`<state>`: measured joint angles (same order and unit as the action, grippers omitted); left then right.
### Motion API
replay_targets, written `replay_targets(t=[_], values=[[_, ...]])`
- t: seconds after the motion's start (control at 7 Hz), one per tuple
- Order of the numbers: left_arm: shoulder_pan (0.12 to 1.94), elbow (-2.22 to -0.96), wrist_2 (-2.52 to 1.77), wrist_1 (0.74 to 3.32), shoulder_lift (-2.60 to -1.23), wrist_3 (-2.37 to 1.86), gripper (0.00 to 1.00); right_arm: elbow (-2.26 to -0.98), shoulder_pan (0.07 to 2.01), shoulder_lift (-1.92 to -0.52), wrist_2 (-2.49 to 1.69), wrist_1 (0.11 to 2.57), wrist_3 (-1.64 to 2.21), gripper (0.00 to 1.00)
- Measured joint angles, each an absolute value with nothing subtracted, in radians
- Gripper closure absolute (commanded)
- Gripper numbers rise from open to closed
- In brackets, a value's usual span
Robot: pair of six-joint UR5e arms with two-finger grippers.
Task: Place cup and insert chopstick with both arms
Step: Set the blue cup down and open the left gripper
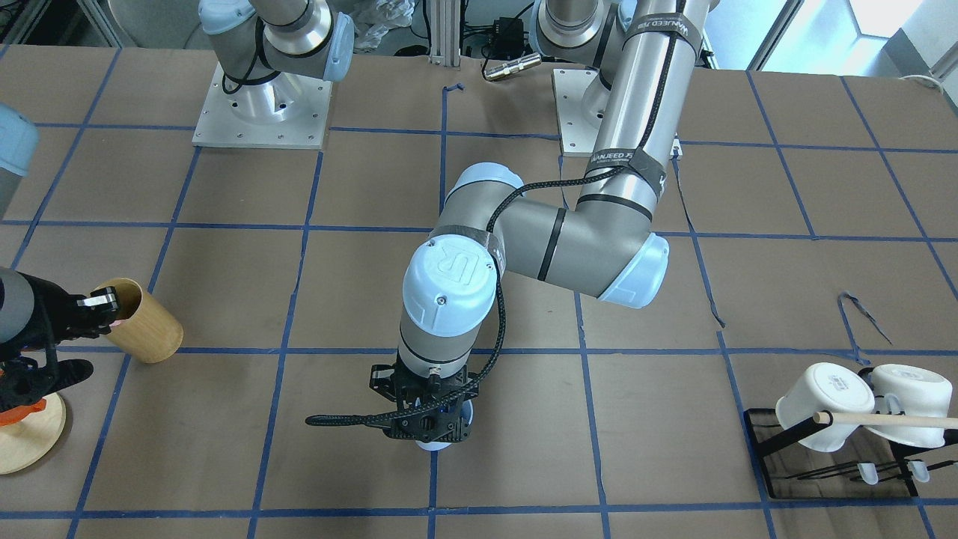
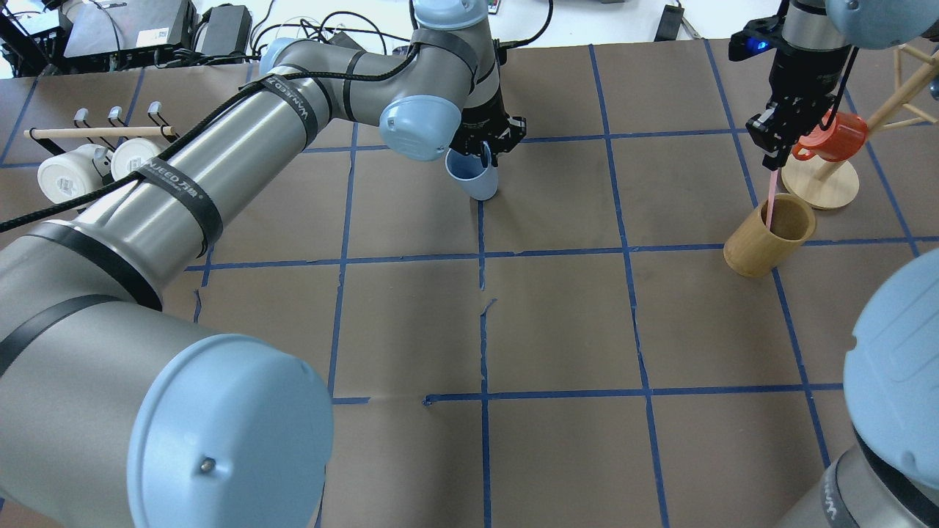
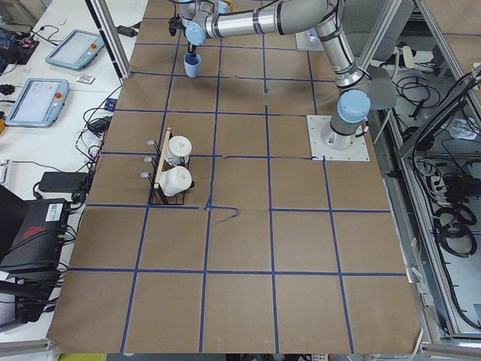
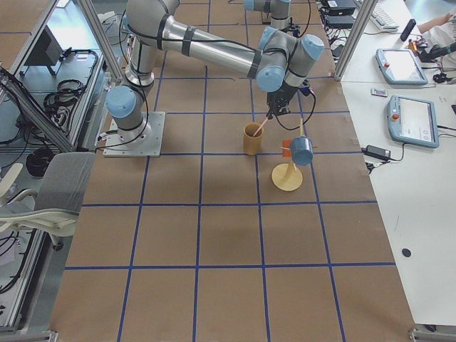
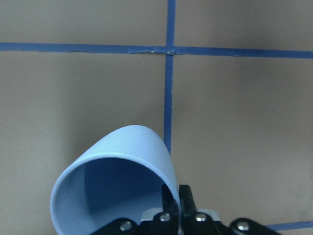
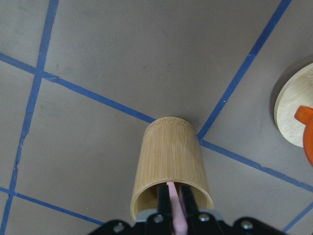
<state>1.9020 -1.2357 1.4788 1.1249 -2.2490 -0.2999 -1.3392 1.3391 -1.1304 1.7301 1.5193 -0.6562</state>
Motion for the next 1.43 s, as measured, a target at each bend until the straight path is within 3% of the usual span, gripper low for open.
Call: replay_targets(t=[0.43,0.86,1.43], values=[[1.89,-1.218,1.479,1.168,-2.212,-0.3,0.0,-1.334,1.339,-1.197,1.726,1.509,-0.653,0.89],[1.837,-1.225,1.459,1.453,-2.028,-0.267,0.0,-1.329,1.344,-1.337,1.662,1.498,-0.649,0.91],[1.781,-1.481,1.475,1.634,-1.674,-0.24,0.0,-1.217,1.508,-1.382,1.53,1.531,-0.431,0.92]])
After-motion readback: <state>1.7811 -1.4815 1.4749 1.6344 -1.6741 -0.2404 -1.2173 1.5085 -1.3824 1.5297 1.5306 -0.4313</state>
